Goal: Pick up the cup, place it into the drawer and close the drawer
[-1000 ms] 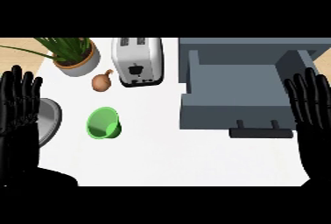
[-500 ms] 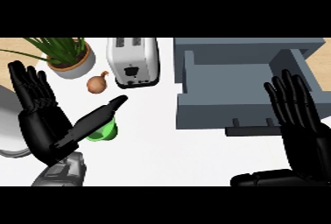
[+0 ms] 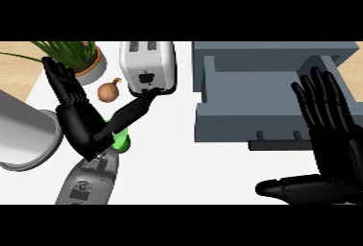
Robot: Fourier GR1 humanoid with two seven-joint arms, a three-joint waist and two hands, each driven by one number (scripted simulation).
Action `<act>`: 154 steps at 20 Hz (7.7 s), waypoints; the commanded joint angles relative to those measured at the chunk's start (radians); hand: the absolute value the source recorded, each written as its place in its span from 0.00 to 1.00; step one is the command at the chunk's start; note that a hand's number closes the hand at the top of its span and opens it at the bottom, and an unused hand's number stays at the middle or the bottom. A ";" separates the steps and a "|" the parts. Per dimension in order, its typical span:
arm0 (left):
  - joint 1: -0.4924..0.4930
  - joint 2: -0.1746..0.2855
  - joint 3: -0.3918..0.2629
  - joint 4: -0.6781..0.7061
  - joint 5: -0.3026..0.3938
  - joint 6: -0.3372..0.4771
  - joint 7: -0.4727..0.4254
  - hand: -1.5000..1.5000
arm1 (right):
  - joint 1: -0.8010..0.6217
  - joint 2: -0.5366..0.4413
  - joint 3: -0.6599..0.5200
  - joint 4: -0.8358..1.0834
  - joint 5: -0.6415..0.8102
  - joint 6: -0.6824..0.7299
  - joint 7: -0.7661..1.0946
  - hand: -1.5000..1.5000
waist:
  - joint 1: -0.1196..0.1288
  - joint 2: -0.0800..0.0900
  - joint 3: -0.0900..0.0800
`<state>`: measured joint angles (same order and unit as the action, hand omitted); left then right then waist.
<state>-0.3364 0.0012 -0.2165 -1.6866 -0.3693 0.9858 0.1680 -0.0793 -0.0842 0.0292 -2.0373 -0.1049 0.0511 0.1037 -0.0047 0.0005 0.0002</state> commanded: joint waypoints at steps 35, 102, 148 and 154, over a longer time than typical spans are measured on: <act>0.279 -0.001 0.050 0.284 0.694 0.052 -0.674 0.00 | -0.048 -0.006 -0.051 -0.019 -0.025 0.034 0.063 0.00 | 0.003 0.001 -0.002; -0.055 0.000 0.281 1.195 1.188 -0.627 -1.514 1.00 | -0.030 0.023 -0.044 -0.075 -0.020 0.049 0.097 0.00 | -0.006 0.003 -0.002; -0.448 0.121 0.017 0.392 0.745 -0.684 -0.380 1.00 | 0.036 -0.020 -0.138 0.020 -0.073 0.136 -0.013 0.00 | -0.003 0.000 0.000; -0.611 0.068 0.062 0.571 0.703 -0.701 -0.365 1.00 | -0.067 -0.025 -0.135 -0.015 -0.078 0.082 0.097 0.00 | -0.006 0.001 0.000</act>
<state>-0.8474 0.0981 -0.1760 -1.2151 0.3597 0.2871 -0.2183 -0.0861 -0.0964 -0.0921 -2.0636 -0.1687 0.1473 0.1592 -0.0092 0.0007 0.0004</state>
